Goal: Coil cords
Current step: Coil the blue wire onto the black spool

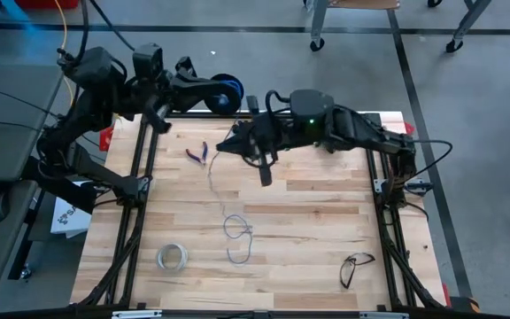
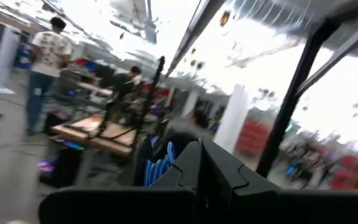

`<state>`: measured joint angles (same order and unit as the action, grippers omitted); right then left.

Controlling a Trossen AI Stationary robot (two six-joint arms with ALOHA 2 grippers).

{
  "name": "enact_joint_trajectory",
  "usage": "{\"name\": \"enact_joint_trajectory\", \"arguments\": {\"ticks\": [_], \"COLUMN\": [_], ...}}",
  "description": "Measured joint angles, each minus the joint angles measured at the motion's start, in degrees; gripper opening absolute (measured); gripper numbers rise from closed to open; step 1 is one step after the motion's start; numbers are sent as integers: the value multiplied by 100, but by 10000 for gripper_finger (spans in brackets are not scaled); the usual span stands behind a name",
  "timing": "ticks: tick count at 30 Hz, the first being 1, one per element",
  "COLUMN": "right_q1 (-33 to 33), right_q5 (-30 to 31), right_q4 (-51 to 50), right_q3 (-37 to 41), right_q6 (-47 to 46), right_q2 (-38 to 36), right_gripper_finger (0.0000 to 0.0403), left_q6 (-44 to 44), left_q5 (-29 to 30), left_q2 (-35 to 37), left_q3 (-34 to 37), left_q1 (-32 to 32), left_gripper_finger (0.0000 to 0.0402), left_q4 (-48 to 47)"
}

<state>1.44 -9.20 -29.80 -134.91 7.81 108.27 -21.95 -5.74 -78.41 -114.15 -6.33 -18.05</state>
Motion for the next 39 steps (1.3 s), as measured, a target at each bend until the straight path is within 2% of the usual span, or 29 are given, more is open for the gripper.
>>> {"name": "enact_joint_trajectory", "arguments": {"ticks": [8,15,24,33,39], "right_q1": [133,102,82,-43,-111], "right_q5": [-8,-83,-480,-692,-775], "right_q4": [1063,1667,2312,2566,2631], "right_q3": [0,-2,-4,0,0], "right_q6": [753,1046,1070,1122,1177], "right_q2": [161,239,340,532,531], "right_gripper_finger": [1,0,0,0,0], "left_q6": [-1872,-2934,-3211,-3981,-3882], "left_q5": [-214,-221,147,-69,-152], "left_q2": [-39,-61,-81,-177,-155], "left_q3": [-7,-7,-7,-4,-7], "left_q1": [48,345,600,869,1082], "left_gripper_finger": [1,1,1,0,0], "left_q4": [284,436,430,477,378]}}
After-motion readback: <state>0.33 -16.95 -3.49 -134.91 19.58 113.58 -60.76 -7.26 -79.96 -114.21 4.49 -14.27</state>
